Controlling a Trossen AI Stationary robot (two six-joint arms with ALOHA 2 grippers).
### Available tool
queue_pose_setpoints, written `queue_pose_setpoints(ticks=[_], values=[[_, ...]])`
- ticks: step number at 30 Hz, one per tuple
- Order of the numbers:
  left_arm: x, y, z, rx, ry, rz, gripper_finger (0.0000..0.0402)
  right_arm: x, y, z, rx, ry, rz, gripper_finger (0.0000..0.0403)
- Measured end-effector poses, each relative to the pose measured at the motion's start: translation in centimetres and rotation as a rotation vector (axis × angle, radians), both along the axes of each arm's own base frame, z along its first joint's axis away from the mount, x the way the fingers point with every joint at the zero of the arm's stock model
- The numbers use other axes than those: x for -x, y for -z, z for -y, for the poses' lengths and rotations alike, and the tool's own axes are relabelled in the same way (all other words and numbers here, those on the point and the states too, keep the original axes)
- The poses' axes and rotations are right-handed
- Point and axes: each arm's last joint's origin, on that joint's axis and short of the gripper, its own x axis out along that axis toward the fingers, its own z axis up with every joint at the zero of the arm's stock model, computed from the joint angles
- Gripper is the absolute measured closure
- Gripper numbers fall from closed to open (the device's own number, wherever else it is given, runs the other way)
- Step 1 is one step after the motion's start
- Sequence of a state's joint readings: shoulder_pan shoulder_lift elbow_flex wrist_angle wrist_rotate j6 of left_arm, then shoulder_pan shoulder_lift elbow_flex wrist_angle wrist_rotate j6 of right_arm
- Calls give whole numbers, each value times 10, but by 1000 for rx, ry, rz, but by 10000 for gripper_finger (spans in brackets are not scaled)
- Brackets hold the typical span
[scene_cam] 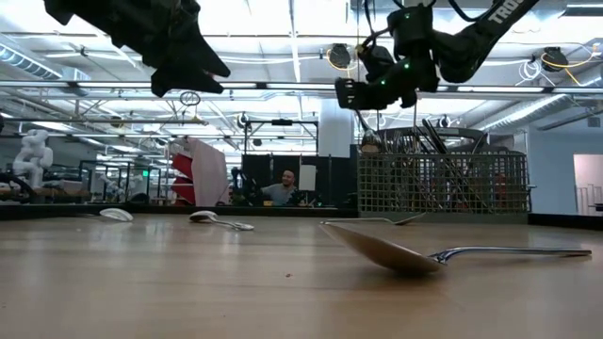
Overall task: Sort silverware
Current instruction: Put the silver spoon into the gray utensil holder
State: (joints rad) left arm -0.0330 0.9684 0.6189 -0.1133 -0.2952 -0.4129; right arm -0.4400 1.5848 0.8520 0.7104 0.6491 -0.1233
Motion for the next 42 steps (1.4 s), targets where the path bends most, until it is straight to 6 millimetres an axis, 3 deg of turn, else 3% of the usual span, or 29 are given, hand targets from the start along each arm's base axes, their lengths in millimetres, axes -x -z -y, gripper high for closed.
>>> queue_pose_setpoints(ticks=[15,20,25,28,33,42], values=[[1,0,-2,-32,-42,-7,197,-7,31,4,-71,7,-133,398],[1,0,-2,-31,-42,-9,197,-6,34,4,-78,17,-190,374],[1,0,-2,-31,-42,-10,197,-2,35,5,-60,185,-221,339],[1,0,-2,-31,-42,-9,197,0,34,5,-51,262,-226,318],[1,0,-2,-34,-40,-11,197,1,28,0,-46,248,-224,280],[1,0,-2,-70,-22,-23,197,5,-11,-29,19,166,-158,236]])
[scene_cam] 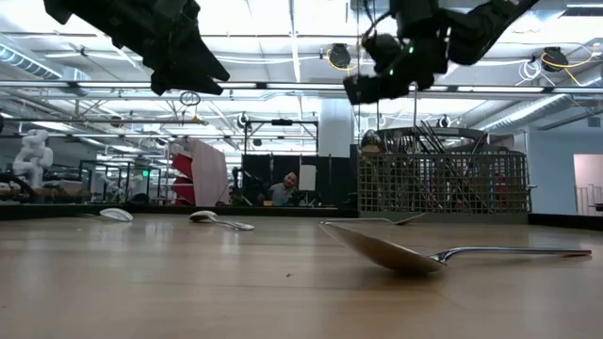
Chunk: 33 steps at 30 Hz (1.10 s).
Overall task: Sort silverware
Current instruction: Put the silver spoon into the gray utensil holder
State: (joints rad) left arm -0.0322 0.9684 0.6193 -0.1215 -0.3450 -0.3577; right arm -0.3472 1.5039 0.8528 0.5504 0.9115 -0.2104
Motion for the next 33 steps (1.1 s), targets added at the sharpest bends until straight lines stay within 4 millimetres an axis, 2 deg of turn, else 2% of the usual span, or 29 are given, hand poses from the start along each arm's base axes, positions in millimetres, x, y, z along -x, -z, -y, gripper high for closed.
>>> queue_pose_setpoints(ticks=[8,12,15,18,22,27,30,33], values=[[0,0,1,-55,59,-24,197,-4,-21,-53,-18,-167,118,238],[-1,0,2,-65,119,-33,197,-10,-19,-89,-121,-409,161,237],[-1,1,4,-63,174,-37,197,-15,-13,-118,-270,-664,200,236],[-1,1,5,-64,233,-40,197,-17,-2,-150,-449,-909,162,238],[-1,1,7,-72,318,-44,197,-14,17,-199,-616,-1087,50,237],[-1,1,8,-98,376,-48,197,-5,32,-251,-758,-1197,18,239],[-1,1,8,-105,379,-48,197,0,42,-274,-808,-1230,-59,247],[-2,0,8,-105,379,-41,197,3,56,-289,-858,-1263,-194,256]])
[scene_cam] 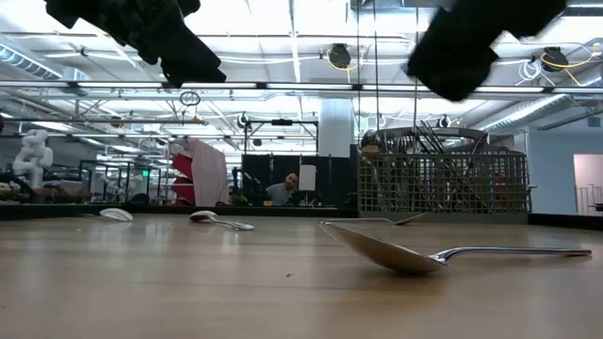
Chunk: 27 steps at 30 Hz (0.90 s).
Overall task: Sort silverware
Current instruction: Put the silver spoon into the gray utensil holder
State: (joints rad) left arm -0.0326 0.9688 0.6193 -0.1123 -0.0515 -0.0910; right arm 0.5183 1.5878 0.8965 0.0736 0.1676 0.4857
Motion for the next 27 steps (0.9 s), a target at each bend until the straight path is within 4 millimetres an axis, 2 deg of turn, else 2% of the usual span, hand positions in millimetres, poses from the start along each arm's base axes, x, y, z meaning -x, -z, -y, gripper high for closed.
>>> queue_pose_setpoints(ticks=[4,16,23,27], values=[[0,0,0,7,1,1,197,-1,21,-8,78,-65,-129,266],[0,0,2,82,29,-3,197,-9,68,-13,233,-189,-226,271],[0,0,2,105,18,-5,197,-10,84,-14,285,-219,-258,273],[0,0,2,101,8,-5,197,-11,91,-14,296,-215,-272,303]])
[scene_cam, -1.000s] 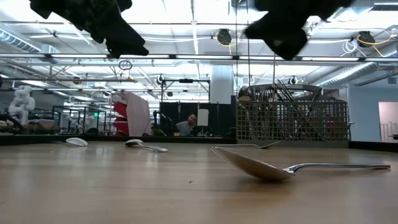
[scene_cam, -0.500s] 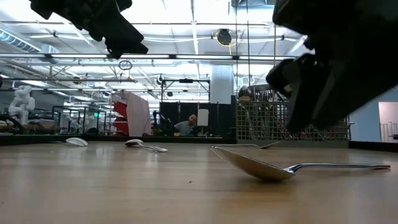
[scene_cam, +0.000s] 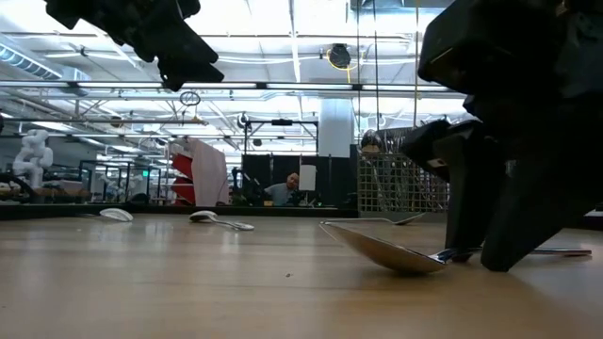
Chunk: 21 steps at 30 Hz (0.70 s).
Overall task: Sort silverware
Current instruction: Put the silver spoon into the gray utensil holder
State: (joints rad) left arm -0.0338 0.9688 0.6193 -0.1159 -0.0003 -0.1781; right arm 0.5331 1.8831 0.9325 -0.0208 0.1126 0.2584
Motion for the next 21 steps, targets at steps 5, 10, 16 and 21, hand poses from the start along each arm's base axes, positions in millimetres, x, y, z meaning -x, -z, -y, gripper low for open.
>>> queue_pose_setpoints(ticks=[5,10,16,21], values=[[0,0,-1,-11,-22,1,197,0,3,0,-10,16,-17,378],[0,0,-2,-27,-56,5,197,1,-8,2,-54,50,-1,390],[0,0,-2,-31,-62,6,197,1,-56,17,-147,106,116,398],[0,-1,-3,-39,-78,7,197,5,-103,37,-152,194,293,400]])
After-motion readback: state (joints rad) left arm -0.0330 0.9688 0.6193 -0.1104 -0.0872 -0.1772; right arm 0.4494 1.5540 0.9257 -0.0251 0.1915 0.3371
